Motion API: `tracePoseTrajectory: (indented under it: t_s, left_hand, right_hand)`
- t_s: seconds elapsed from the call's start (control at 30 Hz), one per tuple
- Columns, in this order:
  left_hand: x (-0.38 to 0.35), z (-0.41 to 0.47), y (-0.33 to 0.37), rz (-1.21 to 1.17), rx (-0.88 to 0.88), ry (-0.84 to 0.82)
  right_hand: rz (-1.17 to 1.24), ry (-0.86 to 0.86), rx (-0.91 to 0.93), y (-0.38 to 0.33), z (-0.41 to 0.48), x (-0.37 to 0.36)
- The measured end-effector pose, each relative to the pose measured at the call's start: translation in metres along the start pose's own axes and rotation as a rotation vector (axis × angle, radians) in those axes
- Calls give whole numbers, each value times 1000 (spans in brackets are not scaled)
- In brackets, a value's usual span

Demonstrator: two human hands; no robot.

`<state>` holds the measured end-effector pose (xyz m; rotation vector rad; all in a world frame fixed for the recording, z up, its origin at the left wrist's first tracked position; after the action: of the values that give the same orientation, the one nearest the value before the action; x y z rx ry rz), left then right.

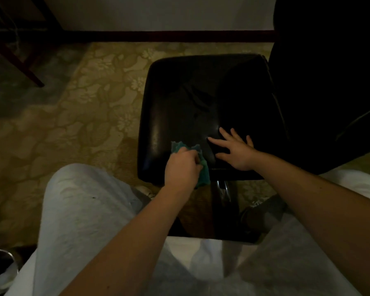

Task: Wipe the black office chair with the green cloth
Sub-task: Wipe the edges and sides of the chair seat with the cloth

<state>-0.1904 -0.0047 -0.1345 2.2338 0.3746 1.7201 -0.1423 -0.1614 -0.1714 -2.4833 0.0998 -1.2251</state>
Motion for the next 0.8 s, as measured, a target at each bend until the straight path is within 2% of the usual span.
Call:
tracePoseTrajectory:
  t_s: [0.17, 0.3, 0.4, 0.57, 0.8]
  left_hand:
    - [13, -2, -27, 10, -22, -40]
    - [17, -3, -34, 16, 2, -21]
    - [14, -3, -22, 11, -1, 11]
    - [-2, -3, 9, 23, -97, -76]
    - [10, -3, -23, 49, -60, -74]
  right_hand:
    - [7, 56, 207, 33, -14, 11]
    - [-172, 173, 130, 43, -18, 0]
    - [-120, 175, 129, 38, -15, -6]
    - [-65, 120, 107, 39, -12, -2]
    - [34, 84, 135, 38, -13, 2]
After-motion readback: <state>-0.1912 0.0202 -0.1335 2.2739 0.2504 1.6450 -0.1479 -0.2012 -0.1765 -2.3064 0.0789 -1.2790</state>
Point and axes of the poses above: each hand's wrist, its own z-axis towards the middle knuckle, its own x-axis out of the back of the hand, y = z × x, the point moved 6 cm from there along z, towards the middle knuckle, and after that the axes turned 7 degrees about -y, right-handed, at the moved point
